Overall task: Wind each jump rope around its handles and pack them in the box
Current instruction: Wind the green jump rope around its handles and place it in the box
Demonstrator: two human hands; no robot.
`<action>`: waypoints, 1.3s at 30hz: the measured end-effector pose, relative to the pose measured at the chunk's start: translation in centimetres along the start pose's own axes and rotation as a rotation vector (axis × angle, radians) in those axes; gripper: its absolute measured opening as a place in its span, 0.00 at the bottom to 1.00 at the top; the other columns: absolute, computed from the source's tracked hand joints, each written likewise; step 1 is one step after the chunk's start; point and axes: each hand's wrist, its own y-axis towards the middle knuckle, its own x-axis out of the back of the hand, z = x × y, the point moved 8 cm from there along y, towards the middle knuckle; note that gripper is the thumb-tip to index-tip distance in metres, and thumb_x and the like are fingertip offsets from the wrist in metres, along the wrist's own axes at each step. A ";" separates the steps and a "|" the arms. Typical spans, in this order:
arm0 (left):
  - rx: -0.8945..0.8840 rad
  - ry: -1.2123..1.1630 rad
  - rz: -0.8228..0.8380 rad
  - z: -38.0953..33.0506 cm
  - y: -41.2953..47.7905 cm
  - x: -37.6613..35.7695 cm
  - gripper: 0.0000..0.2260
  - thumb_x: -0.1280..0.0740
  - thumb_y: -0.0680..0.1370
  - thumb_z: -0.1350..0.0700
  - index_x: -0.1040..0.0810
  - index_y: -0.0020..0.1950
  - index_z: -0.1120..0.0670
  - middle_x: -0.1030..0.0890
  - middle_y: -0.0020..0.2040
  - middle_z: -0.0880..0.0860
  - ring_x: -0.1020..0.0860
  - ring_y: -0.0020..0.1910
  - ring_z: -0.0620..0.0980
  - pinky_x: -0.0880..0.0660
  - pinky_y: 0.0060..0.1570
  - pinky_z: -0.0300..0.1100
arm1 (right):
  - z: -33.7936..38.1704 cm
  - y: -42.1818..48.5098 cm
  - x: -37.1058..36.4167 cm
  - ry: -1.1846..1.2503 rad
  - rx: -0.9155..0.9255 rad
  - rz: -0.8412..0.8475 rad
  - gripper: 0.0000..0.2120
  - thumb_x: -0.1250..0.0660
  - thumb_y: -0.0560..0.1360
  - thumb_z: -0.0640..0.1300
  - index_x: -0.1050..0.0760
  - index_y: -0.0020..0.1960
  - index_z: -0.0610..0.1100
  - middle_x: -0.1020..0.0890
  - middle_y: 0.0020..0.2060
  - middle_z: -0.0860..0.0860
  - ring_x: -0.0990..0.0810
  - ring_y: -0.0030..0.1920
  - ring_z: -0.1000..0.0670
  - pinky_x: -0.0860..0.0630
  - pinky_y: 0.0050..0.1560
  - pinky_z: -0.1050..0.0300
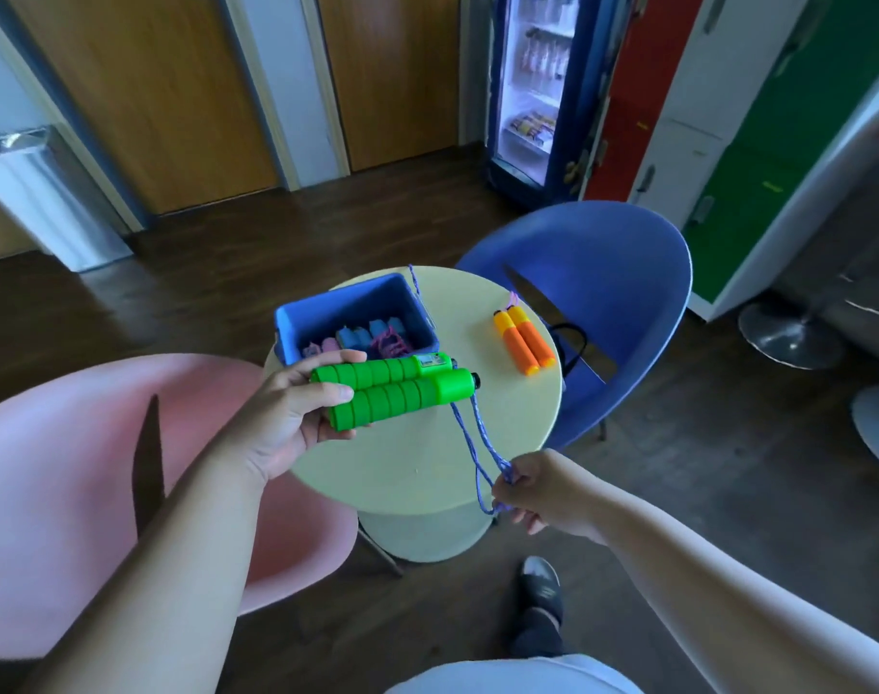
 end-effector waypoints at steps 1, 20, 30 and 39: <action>0.013 0.003 0.012 0.4 -0.1 -0.1 0.20 0.26 0.65 0.63 0.13 0.55 0.51 0.16 0.55 0.57 0.15 0.41 0.60 0.19 0.30 0.42 | -0.4 -0.5 -0.3 -0.061 -0.003 0.051 0.06 0.32 0.79 0.43 0.19 0.47 0.40 0.16 0.42 0.39 0.20 0.38 0.48 0.18 0.42 0.51; 0.021 -0.134 0.105 3.6 -2.7 -3.6 0.25 0.20 0.59 0.65 0.12 0.54 0.50 0.15 0.54 0.56 0.15 0.47 0.59 0.16 0.37 0.50 | 8.7 -2.6 4.0 0.790 0.305 -0.079 0.14 0.35 0.83 0.46 0.24 0.68 0.46 0.20 0.57 0.41 0.15 0.39 0.41 0.15 0.42 0.48; 0.022 -0.211 0.005 5.2 -3.2 -4.4 0.30 0.11 0.49 0.62 0.14 0.49 0.52 0.15 0.55 0.58 0.15 0.50 0.61 0.16 0.44 0.57 | 11.7 1.3 4.9 0.496 0.326 0.120 0.15 0.40 0.86 0.41 0.22 0.68 0.54 0.22 0.58 0.42 0.17 0.40 0.41 0.16 0.41 0.47; 0.081 -0.111 -0.052 4.4 -1.9 -7.8 0.06 0.29 0.72 0.62 0.18 0.47 0.53 0.19 0.50 0.54 0.18 0.47 0.57 0.18 0.40 0.52 | 12.9 3.1 8.0 0.321 0.312 0.201 0.15 0.39 0.84 0.38 0.20 0.65 0.50 0.18 0.48 0.46 0.19 0.34 0.41 0.19 0.35 0.53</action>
